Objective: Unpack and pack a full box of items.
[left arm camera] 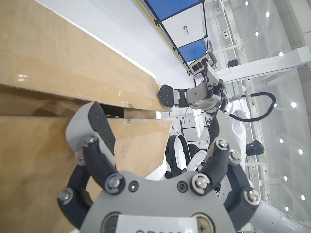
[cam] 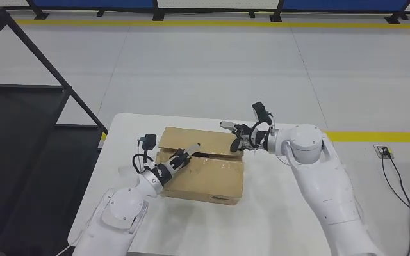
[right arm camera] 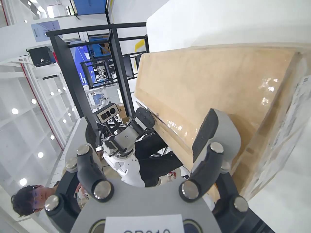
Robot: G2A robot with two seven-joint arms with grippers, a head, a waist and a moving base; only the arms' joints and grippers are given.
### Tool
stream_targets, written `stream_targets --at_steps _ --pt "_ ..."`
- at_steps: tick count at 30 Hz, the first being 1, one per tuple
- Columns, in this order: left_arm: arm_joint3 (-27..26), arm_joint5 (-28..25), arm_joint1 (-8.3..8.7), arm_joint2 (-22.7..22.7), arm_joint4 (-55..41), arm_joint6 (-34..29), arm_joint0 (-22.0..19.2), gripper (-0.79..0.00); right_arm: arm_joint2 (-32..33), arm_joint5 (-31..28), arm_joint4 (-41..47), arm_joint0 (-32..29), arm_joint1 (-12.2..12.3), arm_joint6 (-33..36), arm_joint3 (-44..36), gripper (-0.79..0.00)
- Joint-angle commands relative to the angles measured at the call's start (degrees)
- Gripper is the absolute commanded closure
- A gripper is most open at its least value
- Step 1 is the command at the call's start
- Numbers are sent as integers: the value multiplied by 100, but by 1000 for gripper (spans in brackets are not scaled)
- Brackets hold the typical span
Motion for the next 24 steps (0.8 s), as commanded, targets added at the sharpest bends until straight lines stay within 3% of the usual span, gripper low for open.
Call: stream_targets --at_steps 1,17,24 --pt "46 19 -17 51 -10 77 -39 -785 -8 -23 117 -22 4 72 27 -785" --pt "203 60 -98 171 -88 384 -146 -785 -90 -74 153 -497 127 40 -410 -785" --pt "-106 2 -80 -548 -1091 639 119 -785 -65 -526 89 -710 202 71 -612 -785"
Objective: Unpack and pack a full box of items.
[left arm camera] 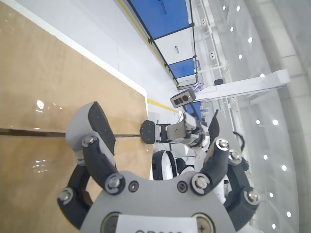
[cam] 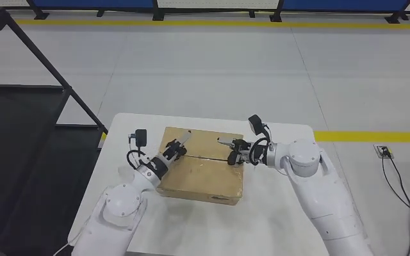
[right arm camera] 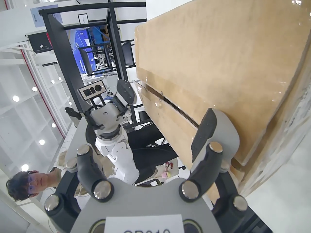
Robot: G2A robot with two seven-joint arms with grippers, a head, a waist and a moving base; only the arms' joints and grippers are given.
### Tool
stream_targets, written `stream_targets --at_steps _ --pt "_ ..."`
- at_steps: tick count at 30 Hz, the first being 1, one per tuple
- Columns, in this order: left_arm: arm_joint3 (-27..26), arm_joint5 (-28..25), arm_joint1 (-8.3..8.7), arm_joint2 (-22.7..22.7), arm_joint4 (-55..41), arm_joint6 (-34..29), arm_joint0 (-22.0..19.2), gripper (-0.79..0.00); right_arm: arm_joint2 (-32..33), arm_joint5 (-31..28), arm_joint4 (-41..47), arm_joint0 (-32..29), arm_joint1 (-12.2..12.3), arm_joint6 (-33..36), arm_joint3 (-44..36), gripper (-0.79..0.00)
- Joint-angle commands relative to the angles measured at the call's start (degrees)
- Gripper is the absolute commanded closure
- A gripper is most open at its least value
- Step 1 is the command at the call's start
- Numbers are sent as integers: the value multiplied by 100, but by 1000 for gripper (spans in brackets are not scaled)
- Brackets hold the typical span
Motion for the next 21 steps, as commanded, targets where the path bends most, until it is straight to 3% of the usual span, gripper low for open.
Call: stream_targets --at_steps 1,6,10,21 --pt "-90 -5 17 -300 -333 58 125 -785 1 -67 -25 -30 16 -15 -25 -785" --pt "-346 -218 73 -1148 -993 264 629 -785 -42 -217 -66 -66 42 -101 -48 -785" --pt "-673 -515 138 -1823 -1069 220 1309 -785 -76 -260 -61 -55 47 -159 -49 -785" --pt "-673 -515 138 -1823 -1069 220 1309 -785 -76 -260 -61 -55 47 -159 -49 -785"
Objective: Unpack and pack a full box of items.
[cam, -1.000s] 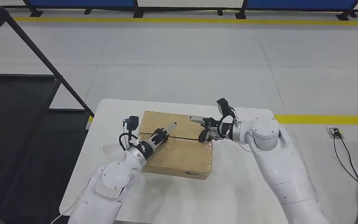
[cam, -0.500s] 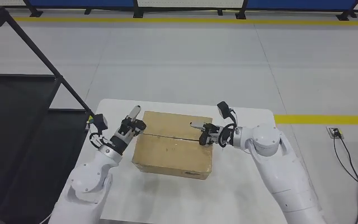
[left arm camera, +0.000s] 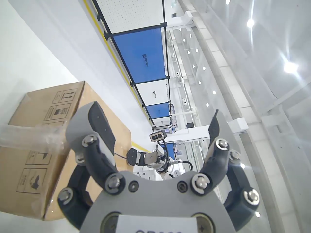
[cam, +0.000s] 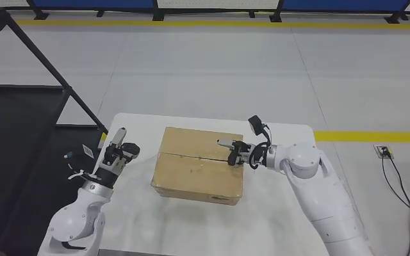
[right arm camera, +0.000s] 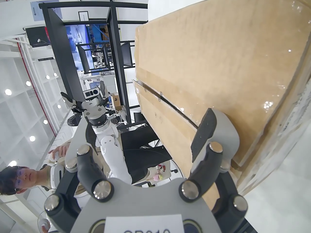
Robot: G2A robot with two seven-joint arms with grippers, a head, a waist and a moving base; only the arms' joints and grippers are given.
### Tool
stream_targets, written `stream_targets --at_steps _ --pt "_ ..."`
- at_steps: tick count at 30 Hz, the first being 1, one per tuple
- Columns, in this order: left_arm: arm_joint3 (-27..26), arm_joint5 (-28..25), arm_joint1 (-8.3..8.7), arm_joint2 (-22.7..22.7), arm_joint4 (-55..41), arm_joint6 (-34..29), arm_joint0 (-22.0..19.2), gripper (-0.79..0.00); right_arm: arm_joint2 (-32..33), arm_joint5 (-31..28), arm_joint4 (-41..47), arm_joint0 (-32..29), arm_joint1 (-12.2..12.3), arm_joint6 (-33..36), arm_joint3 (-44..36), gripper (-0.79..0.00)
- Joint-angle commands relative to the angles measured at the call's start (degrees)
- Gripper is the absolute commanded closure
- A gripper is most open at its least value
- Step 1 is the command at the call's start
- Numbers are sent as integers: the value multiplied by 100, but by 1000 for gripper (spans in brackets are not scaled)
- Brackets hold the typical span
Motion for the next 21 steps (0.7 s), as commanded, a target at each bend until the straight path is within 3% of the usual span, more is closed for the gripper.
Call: stream_targets --at_steps 1,10,13,17,21 --pt "64 31 -1 -1 -14 16 29 -785 0 0 0 0 0 0 0 -785" --pt "861 460 -33 -17 -268 442 395 -785 0 0 0 0 0 0 0 -785" --pt "1078 625 -44 105 -369 292 429 -785 0 0 0 0 0 0 0 -785" --pt "1428 637 -62 281 -234 341 315 -785 0 0 0 0 0 0 0 -785" --pt "1941 870 -104 501 -443 266 -80 -785 0 0 0 0 0 0 0 -785"
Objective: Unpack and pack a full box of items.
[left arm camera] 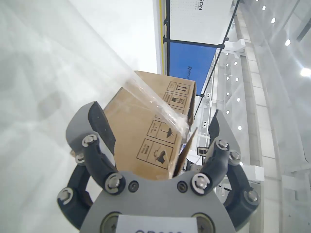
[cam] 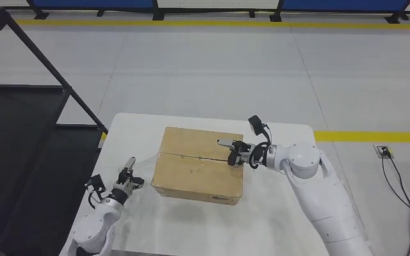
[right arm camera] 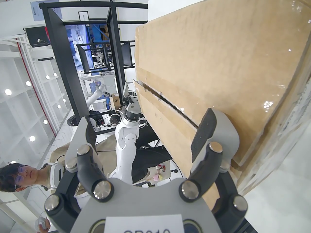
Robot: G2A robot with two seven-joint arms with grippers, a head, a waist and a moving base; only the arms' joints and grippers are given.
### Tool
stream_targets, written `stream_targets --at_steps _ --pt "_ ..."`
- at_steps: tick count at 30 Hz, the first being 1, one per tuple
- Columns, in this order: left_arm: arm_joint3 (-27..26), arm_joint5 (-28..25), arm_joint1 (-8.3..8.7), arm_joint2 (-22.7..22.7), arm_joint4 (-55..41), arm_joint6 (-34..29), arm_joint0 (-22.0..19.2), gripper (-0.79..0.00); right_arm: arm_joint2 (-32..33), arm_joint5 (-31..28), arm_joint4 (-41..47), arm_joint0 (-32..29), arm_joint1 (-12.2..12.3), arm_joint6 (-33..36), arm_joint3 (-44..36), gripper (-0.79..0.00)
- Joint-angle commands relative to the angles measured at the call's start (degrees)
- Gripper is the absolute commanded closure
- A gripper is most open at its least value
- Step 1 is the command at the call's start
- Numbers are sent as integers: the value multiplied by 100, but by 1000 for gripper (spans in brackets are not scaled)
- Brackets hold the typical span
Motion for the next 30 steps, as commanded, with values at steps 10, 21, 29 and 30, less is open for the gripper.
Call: stream_targets --at_steps 10,21,29,30 --pt "1522 73 -214 535 -947 532 -1226 -785 0 0 0 0 0 0 0 -785" --pt "1617 -709 -316 439 -1427 963 -1470 -785 0 0 0 0 0 0 0 -785" --pt "788 -965 -310 285 -1132 1336 -1257 -785 0 0 0 0 0 0 0 -785" --pt "684 -971 -310 274 -1080 1389 -1220 -785 0 0 0 0 0 0 0 -785"
